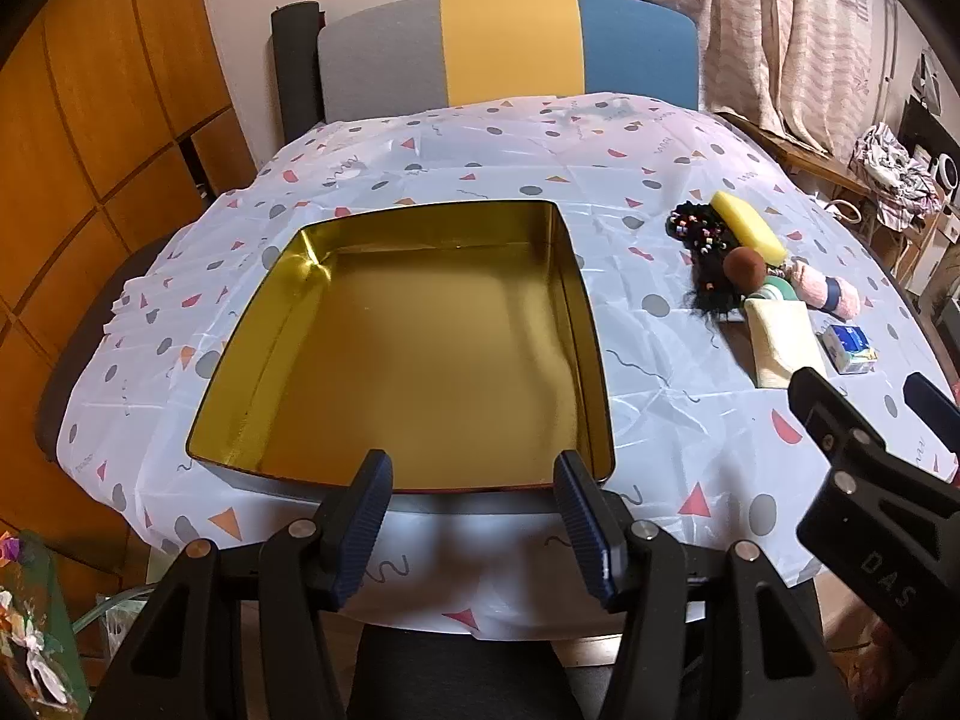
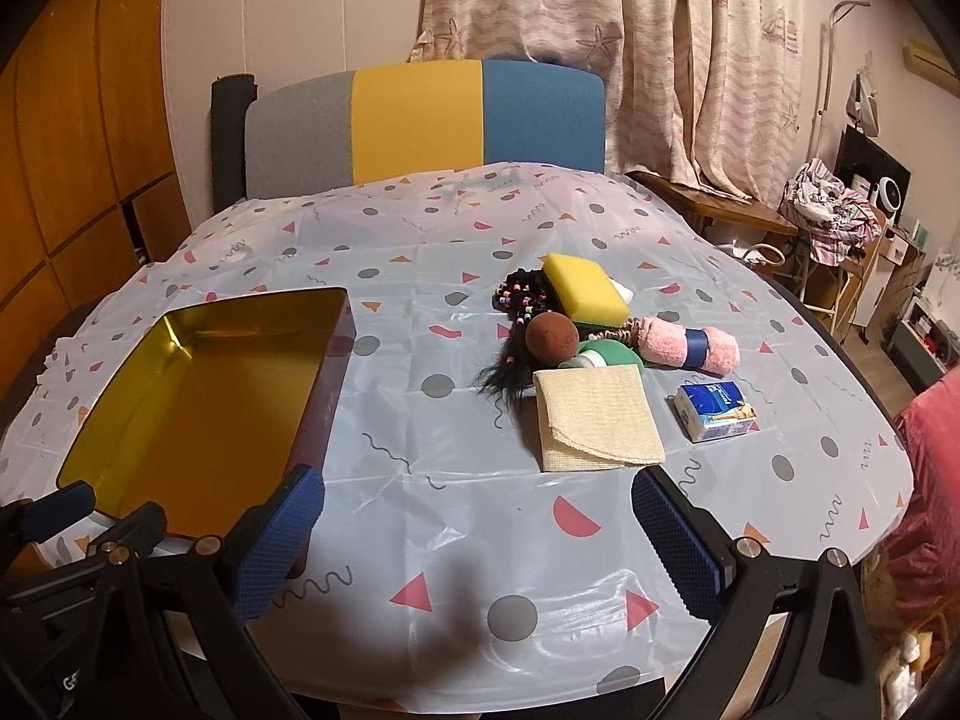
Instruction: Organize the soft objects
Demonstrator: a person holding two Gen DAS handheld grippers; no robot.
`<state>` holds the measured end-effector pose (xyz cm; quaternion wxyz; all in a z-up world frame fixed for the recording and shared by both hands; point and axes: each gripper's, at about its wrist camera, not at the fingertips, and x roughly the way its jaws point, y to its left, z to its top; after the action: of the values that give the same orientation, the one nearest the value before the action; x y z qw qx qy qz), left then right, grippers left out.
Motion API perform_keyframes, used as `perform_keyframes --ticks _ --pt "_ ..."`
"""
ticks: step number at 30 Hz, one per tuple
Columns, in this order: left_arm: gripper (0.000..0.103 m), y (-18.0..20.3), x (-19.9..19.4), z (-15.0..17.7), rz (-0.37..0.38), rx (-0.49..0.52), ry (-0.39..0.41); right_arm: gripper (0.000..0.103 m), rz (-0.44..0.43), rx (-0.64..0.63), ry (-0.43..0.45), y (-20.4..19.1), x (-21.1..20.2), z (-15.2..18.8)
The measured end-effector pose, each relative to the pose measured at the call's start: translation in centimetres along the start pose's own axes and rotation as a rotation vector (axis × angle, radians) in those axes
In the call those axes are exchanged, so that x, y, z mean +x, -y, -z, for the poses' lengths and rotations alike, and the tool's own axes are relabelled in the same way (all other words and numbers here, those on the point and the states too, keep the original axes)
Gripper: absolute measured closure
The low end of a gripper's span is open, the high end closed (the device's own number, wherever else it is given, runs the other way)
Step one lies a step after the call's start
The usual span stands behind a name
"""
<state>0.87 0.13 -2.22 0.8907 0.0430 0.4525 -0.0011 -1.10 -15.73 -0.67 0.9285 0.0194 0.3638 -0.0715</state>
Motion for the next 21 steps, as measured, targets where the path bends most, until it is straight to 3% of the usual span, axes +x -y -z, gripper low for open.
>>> perform_keyframes --ticks 12,14,17,21 --pt "0.047 0.9 0.8 -0.1 0.047 0.013 -0.034 0.0 0.036 0.031 -0.016 1.7 0.8 -0.6" --pt "0.047 1.3 1.0 -0.3 0.086 0.016 -0.036 0.0 0.037 0.043 -0.026 2.4 1.1 -0.8" --pt "0.047 2.2 0.8 -0.4 0.208 0.046 0.003 0.0 0.047 0.057 -0.051 3.8 2.0 -0.8" --pt "0.047 4.8 0.4 -0.9 0.249 0.125 0.029 0.0 0.107 0.07 -0.064 6.7 3.3 -0.6"
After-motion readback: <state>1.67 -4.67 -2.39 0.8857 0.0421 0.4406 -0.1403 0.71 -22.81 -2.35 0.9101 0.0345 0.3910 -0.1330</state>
